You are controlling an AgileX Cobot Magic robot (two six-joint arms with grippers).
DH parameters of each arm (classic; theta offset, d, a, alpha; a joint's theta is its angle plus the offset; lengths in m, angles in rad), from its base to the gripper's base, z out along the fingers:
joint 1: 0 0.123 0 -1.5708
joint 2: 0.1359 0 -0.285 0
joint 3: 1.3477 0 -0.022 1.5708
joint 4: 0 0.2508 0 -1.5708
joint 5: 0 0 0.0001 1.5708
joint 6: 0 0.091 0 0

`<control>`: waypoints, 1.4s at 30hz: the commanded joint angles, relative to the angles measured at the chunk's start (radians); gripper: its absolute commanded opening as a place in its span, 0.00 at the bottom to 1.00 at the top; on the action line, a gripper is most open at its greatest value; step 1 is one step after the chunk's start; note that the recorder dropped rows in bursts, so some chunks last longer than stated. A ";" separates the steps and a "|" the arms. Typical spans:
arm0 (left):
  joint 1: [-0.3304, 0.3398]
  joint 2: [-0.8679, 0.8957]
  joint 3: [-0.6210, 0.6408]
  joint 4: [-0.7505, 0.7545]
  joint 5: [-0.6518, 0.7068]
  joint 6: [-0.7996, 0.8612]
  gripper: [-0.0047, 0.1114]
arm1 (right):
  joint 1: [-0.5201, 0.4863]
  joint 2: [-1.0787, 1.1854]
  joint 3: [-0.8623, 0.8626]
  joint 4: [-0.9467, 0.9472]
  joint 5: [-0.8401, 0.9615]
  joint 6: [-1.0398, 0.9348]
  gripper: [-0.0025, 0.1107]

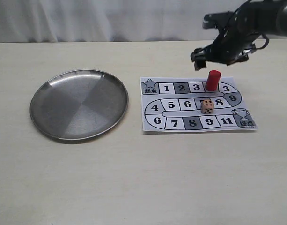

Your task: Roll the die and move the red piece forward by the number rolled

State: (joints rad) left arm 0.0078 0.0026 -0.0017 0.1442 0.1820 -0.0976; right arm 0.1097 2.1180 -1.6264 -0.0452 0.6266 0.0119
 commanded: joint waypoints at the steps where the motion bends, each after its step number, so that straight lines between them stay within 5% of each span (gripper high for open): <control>1: -0.008 -0.003 0.002 0.000 -0.009 -0.001 0.04 | -0.005 -0.165 -0.002 0.005 -0.008 -0.012 0.24; 2: -0.008 -0.003 0.002 0.000 -0.009 -0.001 0.04 | -0.005 -0.206 -0.002 0.005 -0.004 -0.012 0.06; 9: -0.008 -0.003 0.002 0.000 -0.009 -0.001 0.04 | -0.005 -0.486 0.150 0.007 -0.112 -0.012 0.08; 24: -0.008 -0.003 0.002 0.000 -0.009 -0.001 0.04 | -0.003 -1.086 0.981 0.090 -0.739 -0.005 0.08; 36: -0.008 -0.003 0.002 0.000 -0.009 -0.001 0.04 | -0.003 -1.665 1.560 0.114 -0.811 0.115 0.08; 42: -0.008 -0.003 0.002 0.000 -0.009 -0.001 0.04 | -0.003 -1.905 1.626 0.128 -0.745 0.071 0.08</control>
State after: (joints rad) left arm 0.0078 0.0026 -0.0017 0.1442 0.1820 -0.0976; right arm 0.1097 0.2837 -0.0039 0.0814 -0.1616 0.0969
